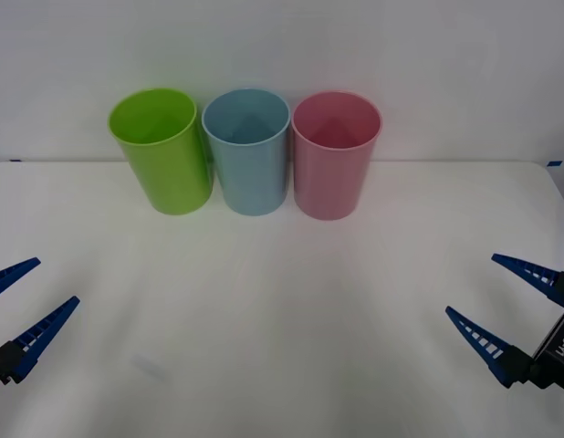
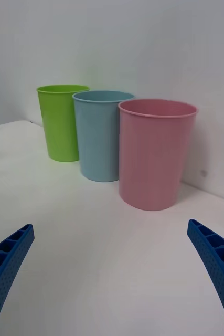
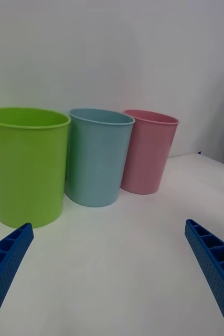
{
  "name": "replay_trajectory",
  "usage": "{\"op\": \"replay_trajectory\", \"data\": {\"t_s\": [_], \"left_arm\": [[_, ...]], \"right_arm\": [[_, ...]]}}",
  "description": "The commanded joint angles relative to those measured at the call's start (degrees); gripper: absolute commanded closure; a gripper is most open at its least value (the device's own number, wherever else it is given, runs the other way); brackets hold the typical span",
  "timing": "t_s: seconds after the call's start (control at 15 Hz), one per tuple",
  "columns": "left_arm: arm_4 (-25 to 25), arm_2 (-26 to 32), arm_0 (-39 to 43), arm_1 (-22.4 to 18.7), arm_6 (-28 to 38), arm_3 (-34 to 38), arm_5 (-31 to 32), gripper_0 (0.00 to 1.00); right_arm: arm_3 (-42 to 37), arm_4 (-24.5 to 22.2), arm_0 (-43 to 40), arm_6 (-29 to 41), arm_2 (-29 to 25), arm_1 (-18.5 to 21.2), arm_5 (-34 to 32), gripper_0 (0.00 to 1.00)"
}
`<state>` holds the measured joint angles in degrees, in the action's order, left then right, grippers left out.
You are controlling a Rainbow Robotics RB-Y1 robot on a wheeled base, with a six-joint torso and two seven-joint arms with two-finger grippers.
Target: Grasp the object on the table and drop it into the matching bin: aluminum can to the light blue bin, PET bottle to the pink bin.
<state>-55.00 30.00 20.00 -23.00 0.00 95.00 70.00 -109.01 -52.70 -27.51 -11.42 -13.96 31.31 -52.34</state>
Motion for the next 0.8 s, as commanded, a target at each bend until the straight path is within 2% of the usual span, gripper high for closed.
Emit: {"op": "replay_trajectory", "data": {"t_s": [0.07, 0.27, 0.47, 0.8], "left_arm": [[0.00, 0.00, 0.00, 0.00, 0.00, 0.00, 0.00, 0.00], [0.00, 0.00, 0.00, 0.00, 0.00, 0.00, 0.00, 0.00], [0.00, 0.00, 0.00, 0.00, 0.00, 0.00, 0.00, 0.00], [0.00, 0.00, 0.00, 0.00, 0.00, 0.00, 0.00, 0.00]], "right_arm": [[0.90, -0.21, -0.17, -0.01, -0.45, -0.90, -1.10, 0.00], [1.16, -1.18, -0.17, -0.01, -0.45, -1.95, -0.75, 0.00], [1.16, -4.34, 0.01, 0.26, -0.45, -2.92, -0.66, 0.00], [1.16, -4.61, 0.18, -0.09, -0.36, -3.01, -0.75, 0.00]]}}
